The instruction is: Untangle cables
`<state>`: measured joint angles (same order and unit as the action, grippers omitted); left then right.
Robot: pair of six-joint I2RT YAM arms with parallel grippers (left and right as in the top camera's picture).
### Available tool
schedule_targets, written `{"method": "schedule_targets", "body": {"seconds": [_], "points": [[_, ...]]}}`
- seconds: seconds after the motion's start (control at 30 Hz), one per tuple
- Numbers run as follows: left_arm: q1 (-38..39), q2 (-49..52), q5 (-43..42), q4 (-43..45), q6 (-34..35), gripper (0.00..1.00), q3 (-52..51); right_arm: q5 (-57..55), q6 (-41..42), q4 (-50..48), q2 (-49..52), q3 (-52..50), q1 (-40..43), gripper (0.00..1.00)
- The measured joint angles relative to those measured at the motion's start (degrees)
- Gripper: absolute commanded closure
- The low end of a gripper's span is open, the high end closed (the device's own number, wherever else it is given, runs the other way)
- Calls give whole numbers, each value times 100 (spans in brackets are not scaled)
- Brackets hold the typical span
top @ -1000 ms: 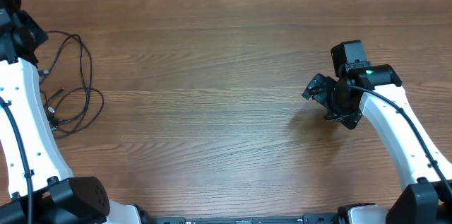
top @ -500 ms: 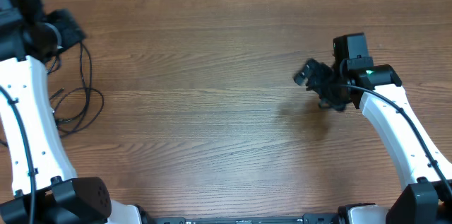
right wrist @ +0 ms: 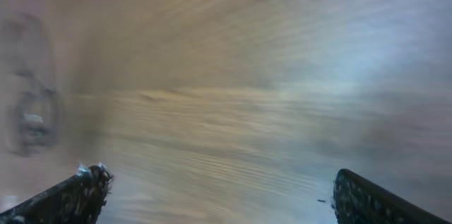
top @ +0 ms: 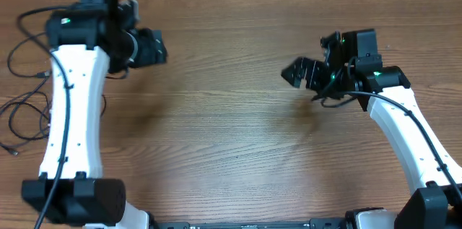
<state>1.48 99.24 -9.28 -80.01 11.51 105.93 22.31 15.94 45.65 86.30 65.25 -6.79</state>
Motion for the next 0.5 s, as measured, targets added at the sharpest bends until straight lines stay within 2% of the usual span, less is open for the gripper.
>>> {"method": "schedule_targets", "body": {"seconds": [0.2,0.5], "points": [[227,343,319,-907,-4,14,-2,-1040,-273,1154,0,0,0,0],[264,365,542,-1663,9,16,-2,-1368,-376,2114,-66,-11,0,1]]}}
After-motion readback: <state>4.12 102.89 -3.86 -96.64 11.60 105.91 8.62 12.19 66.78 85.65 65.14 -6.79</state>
